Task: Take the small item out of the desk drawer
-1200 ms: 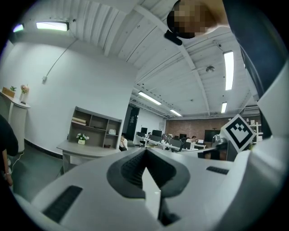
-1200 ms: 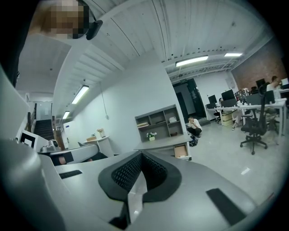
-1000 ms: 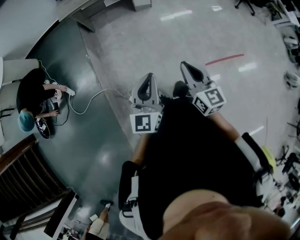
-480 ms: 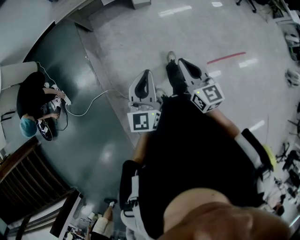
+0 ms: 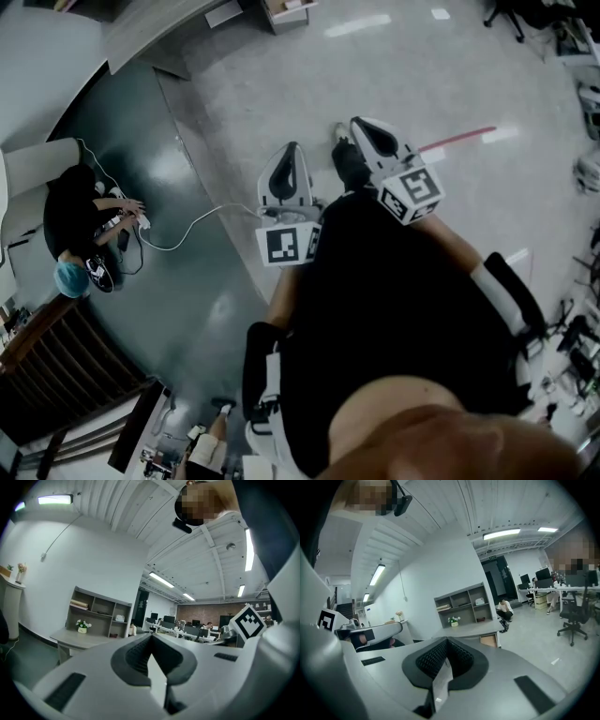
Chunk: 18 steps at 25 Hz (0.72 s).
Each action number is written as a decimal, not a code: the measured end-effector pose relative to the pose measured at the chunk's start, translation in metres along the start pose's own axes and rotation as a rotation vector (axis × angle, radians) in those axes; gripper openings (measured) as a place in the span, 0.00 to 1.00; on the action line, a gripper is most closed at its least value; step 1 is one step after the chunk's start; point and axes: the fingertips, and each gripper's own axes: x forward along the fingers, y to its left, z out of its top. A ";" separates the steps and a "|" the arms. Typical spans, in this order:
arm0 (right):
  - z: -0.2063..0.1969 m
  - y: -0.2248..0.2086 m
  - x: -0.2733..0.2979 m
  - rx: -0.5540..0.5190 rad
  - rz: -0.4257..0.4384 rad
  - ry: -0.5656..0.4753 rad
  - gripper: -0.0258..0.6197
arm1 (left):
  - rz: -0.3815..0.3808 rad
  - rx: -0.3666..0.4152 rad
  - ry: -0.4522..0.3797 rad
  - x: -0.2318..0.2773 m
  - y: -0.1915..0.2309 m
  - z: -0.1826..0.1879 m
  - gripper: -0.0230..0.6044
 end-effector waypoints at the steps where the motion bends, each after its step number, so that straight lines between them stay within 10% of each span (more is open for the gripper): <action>1: 0.006 -0.009 0.007 -0.002 0.009 0.004 0.04 | 0.005 0.000 -0.001 0.013 0.000 0.003 0.03; 18: 0.056 -0.150 0.129 -0.010 0.069 0.050 0.04 | 0.064 0.025 0.015 0.176 0.007 0.022 0.03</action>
